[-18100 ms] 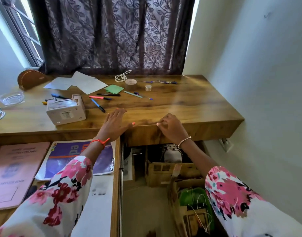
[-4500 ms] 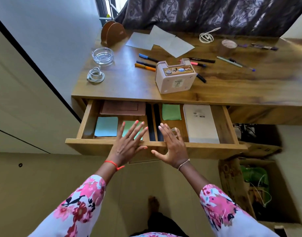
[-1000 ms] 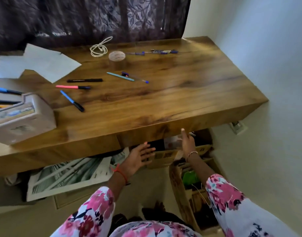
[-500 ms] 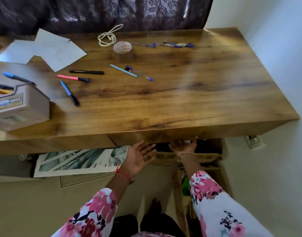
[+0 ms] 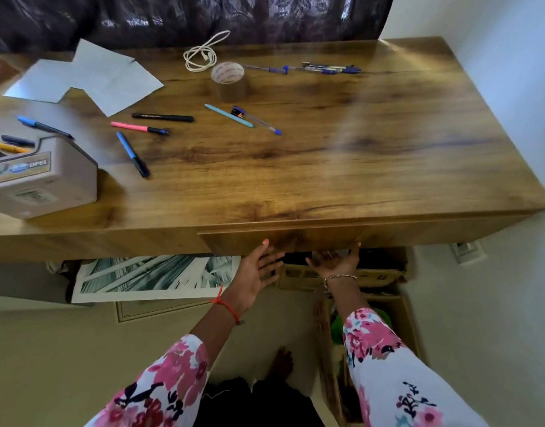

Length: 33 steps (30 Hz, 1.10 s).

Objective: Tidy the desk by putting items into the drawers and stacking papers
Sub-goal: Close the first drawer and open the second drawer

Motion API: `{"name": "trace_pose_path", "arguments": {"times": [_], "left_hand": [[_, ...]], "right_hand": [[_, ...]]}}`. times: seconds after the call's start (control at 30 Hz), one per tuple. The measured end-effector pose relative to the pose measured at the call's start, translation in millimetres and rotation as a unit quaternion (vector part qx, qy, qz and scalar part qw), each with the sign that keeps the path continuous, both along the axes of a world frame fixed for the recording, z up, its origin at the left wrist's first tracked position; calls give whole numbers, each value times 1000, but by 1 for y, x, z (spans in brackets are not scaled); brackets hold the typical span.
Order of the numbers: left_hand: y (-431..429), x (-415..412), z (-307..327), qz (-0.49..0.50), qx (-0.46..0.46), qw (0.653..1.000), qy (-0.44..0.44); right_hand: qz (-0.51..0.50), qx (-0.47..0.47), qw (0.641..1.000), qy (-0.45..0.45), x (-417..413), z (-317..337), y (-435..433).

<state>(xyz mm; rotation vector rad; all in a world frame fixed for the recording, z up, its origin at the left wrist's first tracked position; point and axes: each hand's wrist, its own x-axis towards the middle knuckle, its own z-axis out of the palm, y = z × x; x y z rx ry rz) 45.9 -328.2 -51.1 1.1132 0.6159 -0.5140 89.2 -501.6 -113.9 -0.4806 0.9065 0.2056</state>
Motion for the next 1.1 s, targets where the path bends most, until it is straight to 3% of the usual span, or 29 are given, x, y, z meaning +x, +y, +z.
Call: {"name": "trace_pose_path", "arguments": {"times": [0.13, 0.23, 0.33, 0.37, 0.4, 0.43, 0.47, 0.53, 0.57, 0.63, 0.7, 0.77, 0.8, 0.97, 1.1], "left_hand": [[-7, -18, 2, 11, -9, 999, 31], [-20, -45, 12, -38, -11, 998, 46], [-28, -74, 23, -123, 115, 986, -15], [-26, -84, 23, -158, 204, 962, -93], [-23, -94, 23, -199, 303, 911, -196], [-18, -101, 25, -236, 394, 833, -307], [-13, -108, 25, -270, 455, 745, -406], [-5, -114, 20, -307, 513, 591, -542], [0, -117, 17, -318, 527, 546, -568], [8, -121, 12, -338, 557, 481, -586], [16, -127, 8, -370, 575, 427, -591], [20, -137, 5, -397, 567, 412, -592], [21, -144, 3, -405, 559, 416, -592], [20, -173, 0, -428, 540, 430, -583], [17, -197, 6, -440, 519, 467, -565]], "right_hand": [[1, -24, 1000, 11, -30, -3, -3], [-8, -19, 999, 25, -59, -3, -6], [-9, -61, 995, 73, -86, 2, -8], [-5, -90, 991, 96, -95, 7, -9], [-9, -141, 981, 129, -106, 16, -10], [-31, -228, 959, 167, -117, 25, -14], [-69, -351, 916, 184, -128, 37, -18], [-77, -621, 777, 61, -149, 63, -26], [-49, -723, 689, -35, -160, 68, -31], [54, -831, 528, -167, -172, 61, -43], [160, -865, 413, -236, -179, 51, -50], [226, -878, 333, -259, -189, 46, -50], [239, -881, 320, -252, -196, 44, -49], [249, -882, 338, -213, -228, 50, -48], [268, -871, 356, -205, -251, 55, -49]]}}
